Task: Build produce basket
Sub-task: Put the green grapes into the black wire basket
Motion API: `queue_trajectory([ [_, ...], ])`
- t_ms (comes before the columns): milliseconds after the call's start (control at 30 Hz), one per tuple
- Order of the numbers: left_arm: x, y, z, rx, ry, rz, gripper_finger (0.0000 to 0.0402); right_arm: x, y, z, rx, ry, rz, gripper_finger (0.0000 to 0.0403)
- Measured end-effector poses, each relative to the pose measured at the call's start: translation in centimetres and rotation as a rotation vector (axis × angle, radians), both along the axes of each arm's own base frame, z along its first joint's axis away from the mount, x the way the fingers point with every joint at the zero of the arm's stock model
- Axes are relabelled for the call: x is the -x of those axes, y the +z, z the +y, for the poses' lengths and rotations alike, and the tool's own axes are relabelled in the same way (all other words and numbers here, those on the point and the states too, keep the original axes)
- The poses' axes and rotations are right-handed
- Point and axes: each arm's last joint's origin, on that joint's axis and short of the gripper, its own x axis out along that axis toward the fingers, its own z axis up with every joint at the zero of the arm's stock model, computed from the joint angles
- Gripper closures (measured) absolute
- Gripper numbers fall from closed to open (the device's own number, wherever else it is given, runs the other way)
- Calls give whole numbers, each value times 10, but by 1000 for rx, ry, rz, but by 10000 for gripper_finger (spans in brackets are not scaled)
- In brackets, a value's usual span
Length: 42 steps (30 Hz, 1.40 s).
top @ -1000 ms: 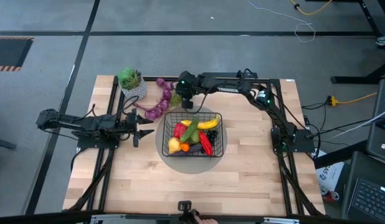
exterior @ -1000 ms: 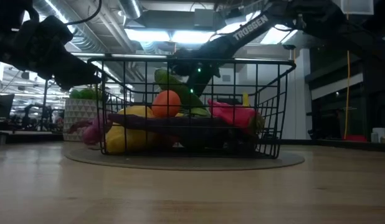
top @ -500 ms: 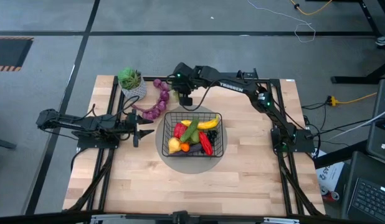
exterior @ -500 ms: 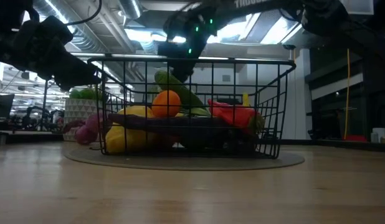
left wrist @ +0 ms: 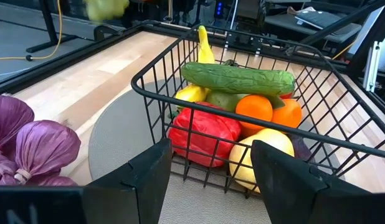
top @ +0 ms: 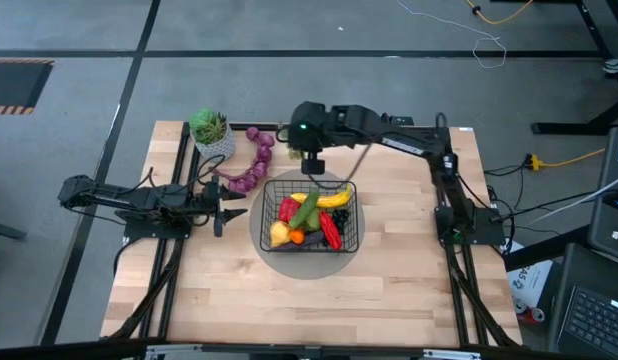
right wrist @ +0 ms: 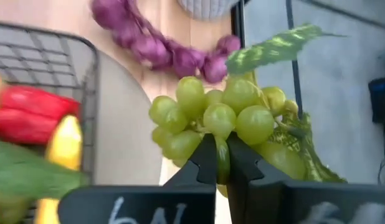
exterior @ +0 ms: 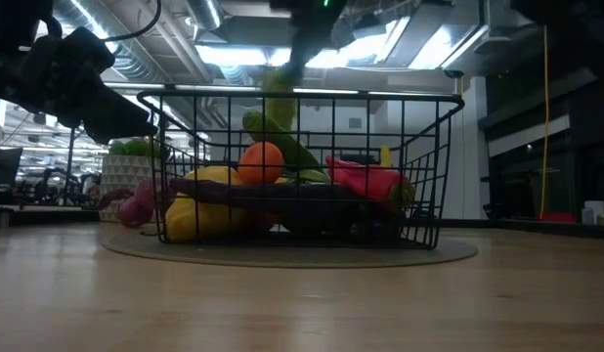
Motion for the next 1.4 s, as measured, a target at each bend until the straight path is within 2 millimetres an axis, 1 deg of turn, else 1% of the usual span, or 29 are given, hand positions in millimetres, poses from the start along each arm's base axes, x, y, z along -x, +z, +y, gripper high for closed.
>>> queue_trajectory([
  [200,0,0,0,1,1,0,188,28,42,36,-11,30,-74,402],
  [333,2,3,1,-4,30,-29,188,50,67,55,-27,45,-120,403],
  [433,3,5,0,-28,-8,-53,188,66,81,66,-50,39,-148,403],
  [533,3,12,-2,-86,-86,-109,188,76,90,72,-59,44,-156,403],
  [667,5,15,-4,-149,-161,-135,188,86,96,77,-72,42,-158,403],
  [867,6,4,1,-146,-113,-104,188,90,95,79,-103,29,-137,403],
  [1000,6,4,5,-138,-125,-107,188,90,95,79,-114,37,-136,403],
  [1133,6,5,9,-157,-92,-113,188,90,94,83,-226,126,-139,399],
  [1233,6,5,12,-140,-64,-110,188,86,92,89,-318,209,-141,397],
  [1400,6,3,13,-120,-51,-99,188,84,90,96,-337,237,-123,396],
])
